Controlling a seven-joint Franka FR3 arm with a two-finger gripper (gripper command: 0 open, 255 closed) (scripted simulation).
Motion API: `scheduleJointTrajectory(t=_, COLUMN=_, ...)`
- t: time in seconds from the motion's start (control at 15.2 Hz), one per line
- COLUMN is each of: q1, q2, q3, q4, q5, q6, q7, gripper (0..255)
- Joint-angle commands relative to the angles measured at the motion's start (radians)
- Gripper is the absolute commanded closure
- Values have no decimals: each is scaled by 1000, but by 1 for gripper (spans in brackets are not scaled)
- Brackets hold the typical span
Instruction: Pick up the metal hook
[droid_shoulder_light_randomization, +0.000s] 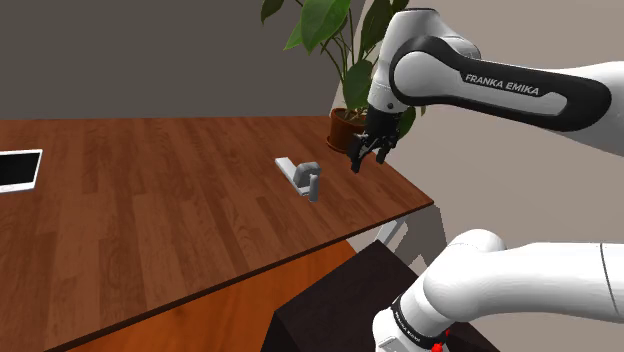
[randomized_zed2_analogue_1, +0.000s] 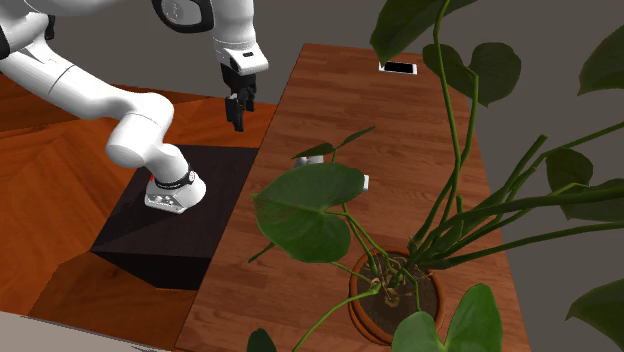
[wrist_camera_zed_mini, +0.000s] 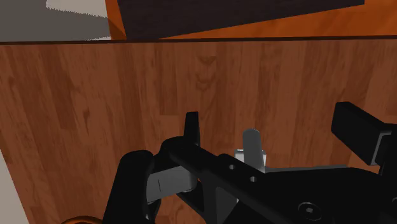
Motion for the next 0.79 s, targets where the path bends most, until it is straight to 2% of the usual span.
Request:
scheduleJointTrajectory(t=0.0, q1=0, q2=0, q3=0, q4=0, q5=0, q6=0, q7=0, gripper=0)
scheduleJointTrajectory(t=0.33, q1=-11, q2=153, q3=2, q4=-5, q5=10, q6=179, q7=34, gripper=0)
scheduleJointTrajectory(t=0.73, q1=-23, q2=363, q3=4, q4=37, q5=18, q6=371, q7=70, gripper=0)
